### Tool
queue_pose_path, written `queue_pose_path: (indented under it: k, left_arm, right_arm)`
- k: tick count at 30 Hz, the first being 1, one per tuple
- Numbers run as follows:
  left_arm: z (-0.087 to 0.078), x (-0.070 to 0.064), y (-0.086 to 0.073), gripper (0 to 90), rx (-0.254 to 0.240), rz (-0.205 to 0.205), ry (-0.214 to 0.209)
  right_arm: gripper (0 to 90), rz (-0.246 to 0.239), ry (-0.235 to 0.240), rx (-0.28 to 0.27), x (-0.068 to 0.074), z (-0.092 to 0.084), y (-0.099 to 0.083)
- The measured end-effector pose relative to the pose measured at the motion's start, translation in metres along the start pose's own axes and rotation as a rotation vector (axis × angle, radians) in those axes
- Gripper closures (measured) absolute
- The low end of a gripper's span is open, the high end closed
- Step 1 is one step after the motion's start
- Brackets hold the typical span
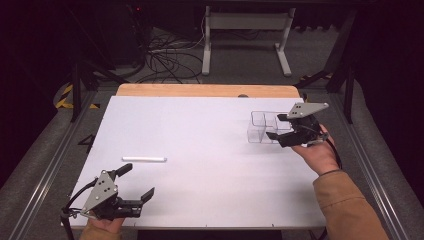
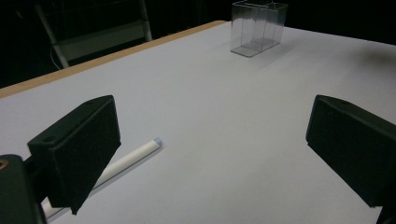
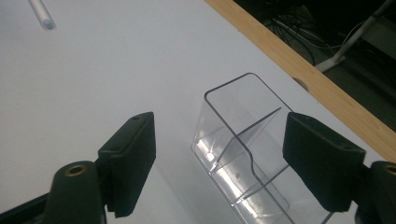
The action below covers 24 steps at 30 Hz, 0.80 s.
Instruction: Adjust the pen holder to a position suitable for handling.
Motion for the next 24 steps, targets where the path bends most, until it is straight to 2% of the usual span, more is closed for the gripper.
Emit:
queue_pose_path:
  k: [3, 6, 11, 13, 15, 19, 23, 24]
  left_arm:
    - [0.000, 0.000, 0.000, 3.8, 0.000, 0.001, -0.001]
    - [0.000, 0.000, 0.000, 3.8, 0.000, 0.000, -0.001]
    - [0.000, 0.000, 0.000, 3.8, 0.002, -0.002, 0.000]
    - [0.001, 0.001, -0.001, 3.8, 0.003, 0.000, 0.001]
    - [0.001, 0.001, -0.001, 3.8, 0.005, 0.011, -0.002]
    - [0.001, 0.002, -0.001, 3.8, 0.005, 0.008, -0.003]
    - [0.001, 0.002, -0.001, 3.9, 0.006, 0.004, -0.003]
    - [0.001, 0.002, -0.001, 3.9, 0.007, 0.004, -0.002]
  right_arm:
    - [27.4, -0.012, 0.000, 0.013, -0.003, 0.001, 0.000]
    - [28.2, 0.005, -0.006, 0.019, -0.007, 0.003, -0.001]
    - [30.8, 0.002, -0.002, 0.040, -0.011, 0.006, -0.004]
    - [33.5, -0.010, 0.009, 0.065, -0.013, 0.009, -0.006]
    - [36.7, -0.045, 0.021, 0.111, -0.018, 0.015, -0.011]
    - [38.9, -0.056, 0.035, 0.147, -0.021, 0.020, -0.015]
    - [44.3, -0.068, 0.050, 0.189, -0.025, 0.027, -0.020]
    - [48.3, -0.077, 0.055, 0.210, -0.027, 0.030, -0.022]
Point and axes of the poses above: each handheld gripper's, and its own axes: z roughly forward along the jaws, y roughly out of its top, x roughly to its left, the point moved 7 cm from there along z, roughly forward along the jaws, and after that the axes turned 13 degrees about -x, right-handed, at the moved point
